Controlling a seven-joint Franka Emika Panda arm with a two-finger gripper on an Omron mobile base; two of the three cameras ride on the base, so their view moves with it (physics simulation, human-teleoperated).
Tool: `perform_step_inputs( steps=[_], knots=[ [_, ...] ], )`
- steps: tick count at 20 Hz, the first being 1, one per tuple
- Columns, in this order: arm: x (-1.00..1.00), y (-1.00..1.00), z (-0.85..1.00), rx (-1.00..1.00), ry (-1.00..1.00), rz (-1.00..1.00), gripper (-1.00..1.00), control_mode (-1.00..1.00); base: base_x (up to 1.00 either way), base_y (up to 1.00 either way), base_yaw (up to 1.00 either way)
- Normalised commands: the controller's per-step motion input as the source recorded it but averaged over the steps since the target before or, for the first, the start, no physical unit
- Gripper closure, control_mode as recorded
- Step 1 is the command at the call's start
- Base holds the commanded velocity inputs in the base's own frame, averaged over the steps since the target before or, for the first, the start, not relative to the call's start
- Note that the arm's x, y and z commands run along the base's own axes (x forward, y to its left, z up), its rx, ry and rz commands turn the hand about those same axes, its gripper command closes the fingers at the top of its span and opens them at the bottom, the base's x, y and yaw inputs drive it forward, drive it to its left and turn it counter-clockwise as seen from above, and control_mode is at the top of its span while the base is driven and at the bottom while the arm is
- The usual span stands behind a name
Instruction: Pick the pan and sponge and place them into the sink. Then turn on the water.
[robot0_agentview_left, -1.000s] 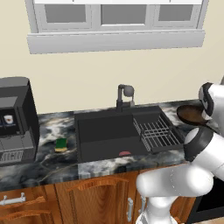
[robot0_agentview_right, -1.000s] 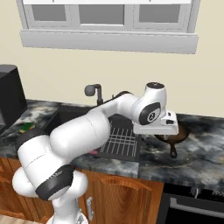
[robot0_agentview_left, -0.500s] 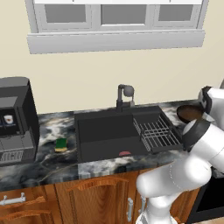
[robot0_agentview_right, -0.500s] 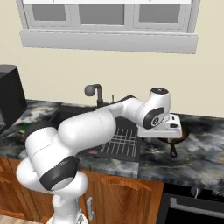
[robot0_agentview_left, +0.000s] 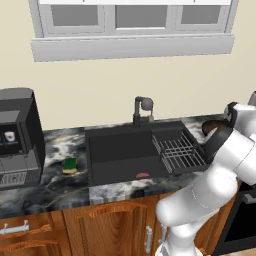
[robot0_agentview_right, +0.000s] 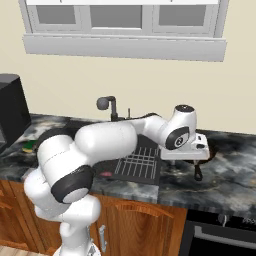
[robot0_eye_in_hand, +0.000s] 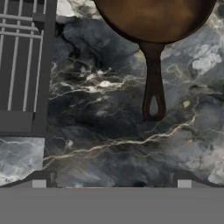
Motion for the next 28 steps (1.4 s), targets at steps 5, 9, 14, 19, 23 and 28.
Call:
perform_step_inputs(
  steps=[5, 9, 14, 19, 23, 28],
  knots=[
    [0.15, -0.15, -0.2, 0.0, 0.02, 0.03, -1.0, -1.0, 0.0, 0.0, 0.0],
    [0.15, -0.15, -0.2, 0.02, 0.02, 0.03, -1.0, -1.0, 0.0, 0.0, 0.0],
    [0.15, -0.13, -0.19, 0.07, 0.0, 0.04, -1.0, -1.0, 0.0, 0.0, 0.0],
    [0.14, -0.07, -0.17, 0.07, 0.0, 0.06, -1.0, -1.0, 0.0, 0.0, 0.0],
    [0.15, -0.05, -0.17, 0.03, -0.04, 0.08, -1.0, -1.0, 0.0, 0.0, 0.0],
    [0.14, -0.05, -0.18, 0.0, -0.04, 0.07, -1.0, -1.0, 0.0, 0.0, 0.0]
  ],
)
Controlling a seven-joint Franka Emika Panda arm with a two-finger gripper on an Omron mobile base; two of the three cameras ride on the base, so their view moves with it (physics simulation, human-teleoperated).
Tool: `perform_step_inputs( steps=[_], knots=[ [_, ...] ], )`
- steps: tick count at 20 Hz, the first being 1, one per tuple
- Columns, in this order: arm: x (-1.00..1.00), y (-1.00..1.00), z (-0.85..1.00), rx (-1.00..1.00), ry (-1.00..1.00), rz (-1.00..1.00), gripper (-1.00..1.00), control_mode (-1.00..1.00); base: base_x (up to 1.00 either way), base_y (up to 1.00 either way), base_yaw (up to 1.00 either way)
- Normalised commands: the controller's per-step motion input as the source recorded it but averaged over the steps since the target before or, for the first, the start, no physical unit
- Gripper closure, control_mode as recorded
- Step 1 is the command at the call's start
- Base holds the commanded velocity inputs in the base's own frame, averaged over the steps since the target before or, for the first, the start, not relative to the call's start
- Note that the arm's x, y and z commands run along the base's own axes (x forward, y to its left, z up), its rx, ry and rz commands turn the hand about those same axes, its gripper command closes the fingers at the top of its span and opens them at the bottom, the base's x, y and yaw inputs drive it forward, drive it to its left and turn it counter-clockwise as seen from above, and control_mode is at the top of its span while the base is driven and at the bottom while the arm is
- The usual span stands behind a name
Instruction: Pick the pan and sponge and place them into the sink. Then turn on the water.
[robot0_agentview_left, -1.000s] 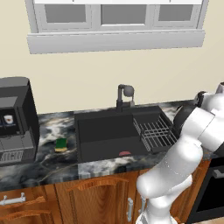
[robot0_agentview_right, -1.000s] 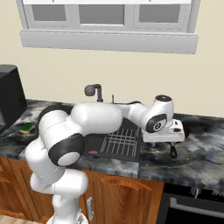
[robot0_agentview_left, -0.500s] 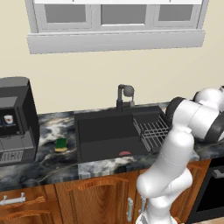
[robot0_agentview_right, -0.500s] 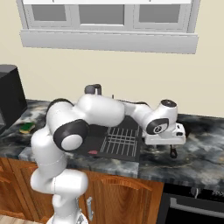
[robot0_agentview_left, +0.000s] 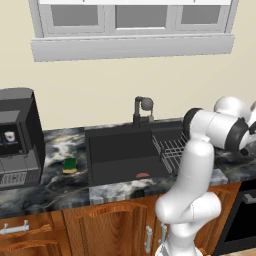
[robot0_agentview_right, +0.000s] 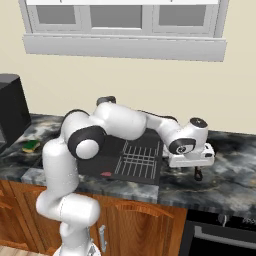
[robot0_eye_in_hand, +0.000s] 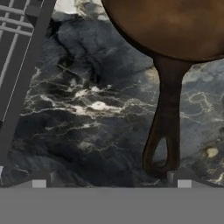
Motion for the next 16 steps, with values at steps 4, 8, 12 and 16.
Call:
perform_step_inputs(
  steps=[4, 8, 12, 16],
  knots=[
    [0.08, -0.04, -0.23, 0.0, -0.04, 0.05, -1.0, -1.0, 0.0, 0.0, 0.0],
    [0.1, -0.06, -0.22, -0.01, -0.02, 0.01, -1.0, -1.0, 0.0, 0.0, 0.0],
    [0.12, -0.07, -0.2, 0.0, -0.03, 0.0, -1.0, -1.0, 0.0, 0.0, 0.0],
    [0.14, -0.04, -0.19, 0.0, -0.03, 0.0, -1.0, -1.0, 0.0, 0.0, 0.0]
  ],
)
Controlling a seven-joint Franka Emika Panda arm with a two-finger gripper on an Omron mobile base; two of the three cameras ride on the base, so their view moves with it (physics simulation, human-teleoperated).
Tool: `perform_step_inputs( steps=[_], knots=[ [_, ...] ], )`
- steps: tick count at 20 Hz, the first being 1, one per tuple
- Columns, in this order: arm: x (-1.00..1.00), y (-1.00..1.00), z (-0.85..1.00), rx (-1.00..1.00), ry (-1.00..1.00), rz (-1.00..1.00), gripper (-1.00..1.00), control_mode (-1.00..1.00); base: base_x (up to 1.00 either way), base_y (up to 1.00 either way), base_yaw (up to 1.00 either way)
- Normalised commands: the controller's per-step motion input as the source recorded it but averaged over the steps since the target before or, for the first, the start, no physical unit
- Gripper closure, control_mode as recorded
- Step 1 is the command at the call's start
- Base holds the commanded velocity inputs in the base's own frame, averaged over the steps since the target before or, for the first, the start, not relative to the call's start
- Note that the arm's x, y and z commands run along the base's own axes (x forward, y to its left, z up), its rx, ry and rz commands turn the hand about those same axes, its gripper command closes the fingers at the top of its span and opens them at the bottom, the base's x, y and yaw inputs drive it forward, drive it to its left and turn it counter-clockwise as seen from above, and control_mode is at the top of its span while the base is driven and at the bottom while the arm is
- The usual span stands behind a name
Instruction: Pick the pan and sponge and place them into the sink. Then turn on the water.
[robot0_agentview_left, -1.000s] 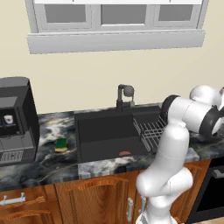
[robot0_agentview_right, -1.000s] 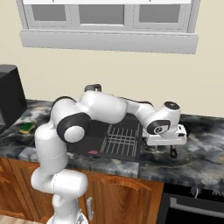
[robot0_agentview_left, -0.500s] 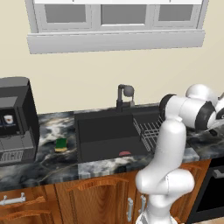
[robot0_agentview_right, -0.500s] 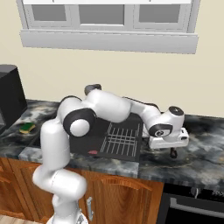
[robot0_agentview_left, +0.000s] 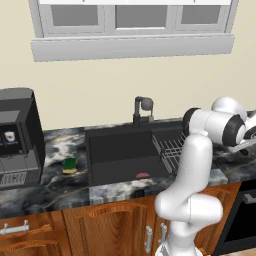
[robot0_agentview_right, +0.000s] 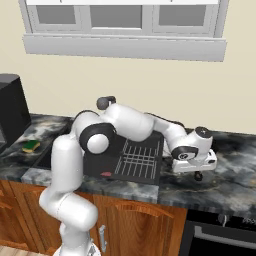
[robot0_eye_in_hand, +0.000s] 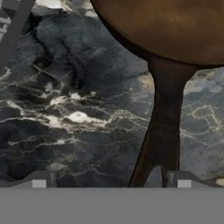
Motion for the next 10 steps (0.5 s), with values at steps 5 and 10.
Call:
perform_step_inputs(
  steps=[5, 10],
  knots=[
    [0.15, -0.06, -0.2, 0.0, -0.03, 0.0, -1.0, -1.0, 0.0, 0.0, 0.0],
    [0.2, -0.12, -0.13, 0.0, -0.04, 0.0, -1.0, -1.0, 0.0, 0.0, 0.0]
  ],
)
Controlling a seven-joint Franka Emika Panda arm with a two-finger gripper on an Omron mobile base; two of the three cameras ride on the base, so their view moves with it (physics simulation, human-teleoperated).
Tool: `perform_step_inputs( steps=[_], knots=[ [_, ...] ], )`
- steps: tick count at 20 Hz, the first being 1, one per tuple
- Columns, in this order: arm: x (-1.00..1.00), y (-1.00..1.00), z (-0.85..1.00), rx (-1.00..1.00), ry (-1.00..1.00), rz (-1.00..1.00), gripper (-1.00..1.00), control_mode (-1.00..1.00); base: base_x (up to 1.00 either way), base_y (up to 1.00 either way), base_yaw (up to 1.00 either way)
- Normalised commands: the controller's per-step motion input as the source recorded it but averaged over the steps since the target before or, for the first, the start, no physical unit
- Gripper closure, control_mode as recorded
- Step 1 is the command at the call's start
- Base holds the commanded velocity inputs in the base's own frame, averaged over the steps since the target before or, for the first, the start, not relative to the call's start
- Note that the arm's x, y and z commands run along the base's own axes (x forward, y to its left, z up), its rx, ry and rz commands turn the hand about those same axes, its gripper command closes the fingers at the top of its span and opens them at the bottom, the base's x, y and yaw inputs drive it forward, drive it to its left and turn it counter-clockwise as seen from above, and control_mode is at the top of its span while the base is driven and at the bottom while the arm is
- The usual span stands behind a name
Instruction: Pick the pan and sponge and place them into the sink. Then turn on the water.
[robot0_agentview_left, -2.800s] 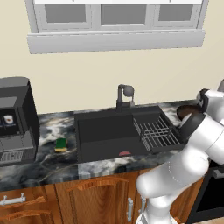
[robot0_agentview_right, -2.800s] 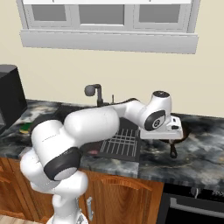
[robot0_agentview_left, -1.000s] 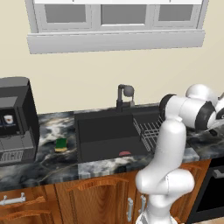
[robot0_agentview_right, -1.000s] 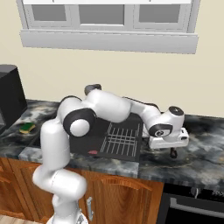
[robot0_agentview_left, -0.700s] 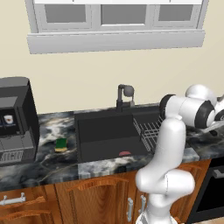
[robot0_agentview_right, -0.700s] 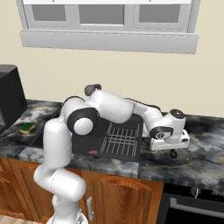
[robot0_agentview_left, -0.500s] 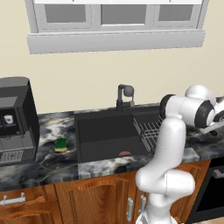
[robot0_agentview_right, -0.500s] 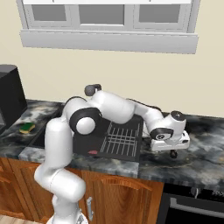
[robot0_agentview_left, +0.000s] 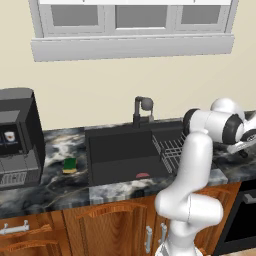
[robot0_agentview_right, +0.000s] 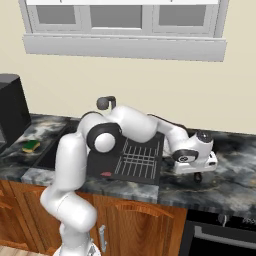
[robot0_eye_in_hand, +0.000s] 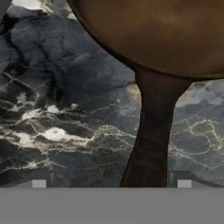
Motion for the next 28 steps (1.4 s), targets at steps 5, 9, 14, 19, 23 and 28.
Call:
perform_step_inputs(
  steps=[5, 9, 14, 19, 23, 28],
  knots=[
    [0.19, -0.2, -0.11, 0.0, -0.03, 0.0, -1.0, -1.0, 0.0, 0.0, 0.0],
    [0.13, -0.22, -0.14, 0.0, -0.01, 0.0, 1.0, -1.0, 0.0, 0.0, 0.0],
    [0.07, -0.18, -0.1, 0.02, -0.02, 0.0, 1.0, -1.0, 0.0, 0.0, 0.0],
    [0.02, -0.03, 0.03, 0.1, -0.01, 0.01, 1.0, -1.0, 0.0, 0.0, 0.0],
    [-0.07, 0.01, 0.29, 0.09, -0.04, 0.07, 1.0, -1.0, 0.0, 0.0, 0.0],
    [-0.16, 0.07, 0.49, 0.0, -0.08, 0.08, 1.0, -1.0, 0.0, 0.0, 0.0]
  ],
)
